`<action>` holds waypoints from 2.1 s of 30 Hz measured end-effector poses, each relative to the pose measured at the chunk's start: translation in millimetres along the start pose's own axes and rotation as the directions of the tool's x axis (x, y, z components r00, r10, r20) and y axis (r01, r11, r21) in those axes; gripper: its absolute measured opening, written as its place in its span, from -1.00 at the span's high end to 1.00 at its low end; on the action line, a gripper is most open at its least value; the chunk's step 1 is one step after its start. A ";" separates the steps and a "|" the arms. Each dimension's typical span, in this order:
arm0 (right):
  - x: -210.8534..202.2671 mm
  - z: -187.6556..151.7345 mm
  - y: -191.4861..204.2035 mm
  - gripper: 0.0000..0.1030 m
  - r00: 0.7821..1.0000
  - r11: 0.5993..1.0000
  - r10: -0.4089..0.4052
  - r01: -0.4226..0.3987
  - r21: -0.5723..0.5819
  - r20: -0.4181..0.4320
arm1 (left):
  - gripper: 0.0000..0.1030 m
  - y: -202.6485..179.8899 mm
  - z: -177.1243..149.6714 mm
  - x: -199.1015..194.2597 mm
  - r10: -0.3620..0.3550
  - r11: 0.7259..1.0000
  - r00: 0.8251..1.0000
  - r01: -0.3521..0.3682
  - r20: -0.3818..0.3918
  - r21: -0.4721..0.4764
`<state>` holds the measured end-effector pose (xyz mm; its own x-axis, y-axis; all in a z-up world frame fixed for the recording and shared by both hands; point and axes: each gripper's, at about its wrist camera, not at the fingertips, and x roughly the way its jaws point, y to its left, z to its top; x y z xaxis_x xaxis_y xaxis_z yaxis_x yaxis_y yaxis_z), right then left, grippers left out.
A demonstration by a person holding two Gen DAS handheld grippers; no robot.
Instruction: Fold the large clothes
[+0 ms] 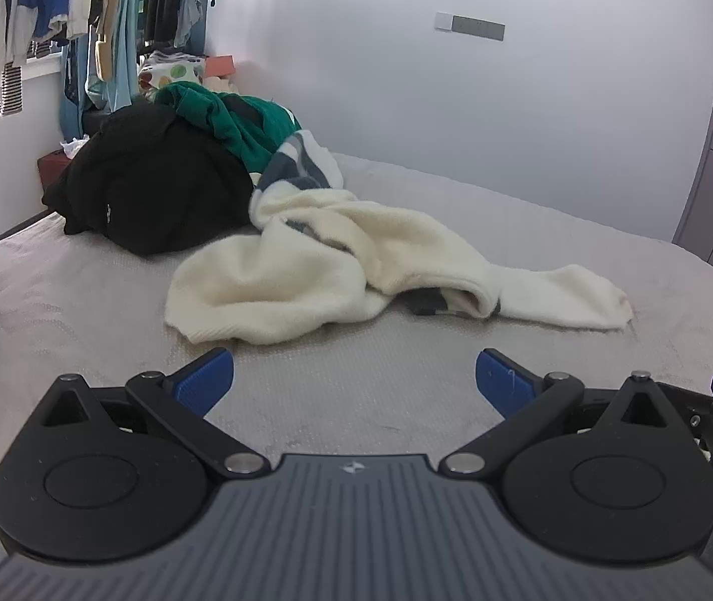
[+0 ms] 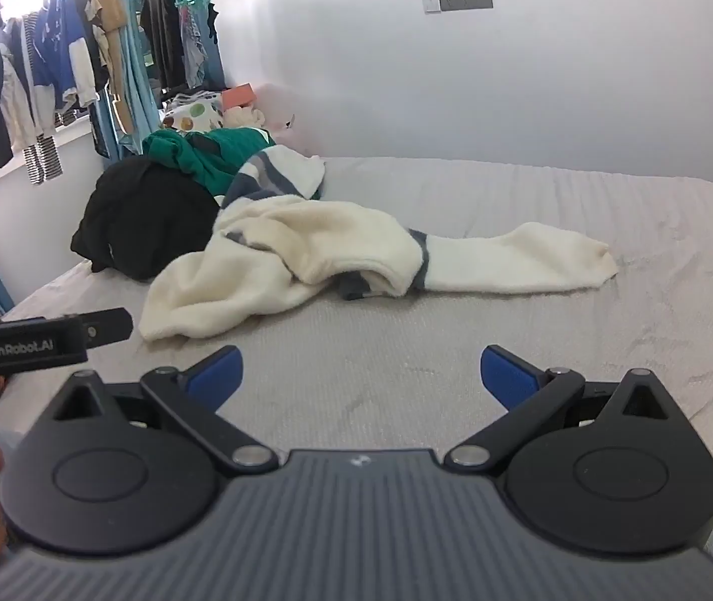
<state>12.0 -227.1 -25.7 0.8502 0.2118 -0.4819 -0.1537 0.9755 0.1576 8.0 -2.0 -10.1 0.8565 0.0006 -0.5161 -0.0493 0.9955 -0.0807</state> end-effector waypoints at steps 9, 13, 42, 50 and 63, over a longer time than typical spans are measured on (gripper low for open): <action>-2.3 -2.3 0.6 -1.00 1.000 1.000 -0.012 0.012 -0.005 0.003 | -1.00 -1.9 0.9 -0.5 0.007 1.000 1.000 -0.007 0.004 -0.003; -2.1 -1.5 -1.8 -1.00 1.000 1.000 -0.010 0.010 -0.001 -0.001 | -1.00 -2.7 1.3 -1.1 0.007 1.000 1.000 -0.007 0.004 -0.004; 5.9 0.4 -6.3 -1.00 1.000 1.000 0.006 -0.006 0.006 -0.025 | -1.00 1.6 0.7 1.0 0.023 1.000 1.000 -0.023 0.016 -0.015; 5.8 0.0 -6.0 -1.00 1.000 1.000 0.006 -0.006 0.005 -0.026 | -1.00 0.9 -0.3 0.7 0.016 1.000 1.000 -0.016 0.014 -0.021; 7.6 -3.5 -6.2 -1.00 0.999 1.000 0.007 -0.007 0.012 -0.035 | -1.00 1.2 -3.3 0.3 0.012 1.000 1.000 -0.012 0.006 -0.026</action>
<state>17.6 -231.3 -33.4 0.8311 0.2208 -0.5104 -0.1535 0.9732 0.1710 6.6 -1.1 -13.1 0.8591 0.0136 -0.5117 -0.0733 0.9926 -0.0967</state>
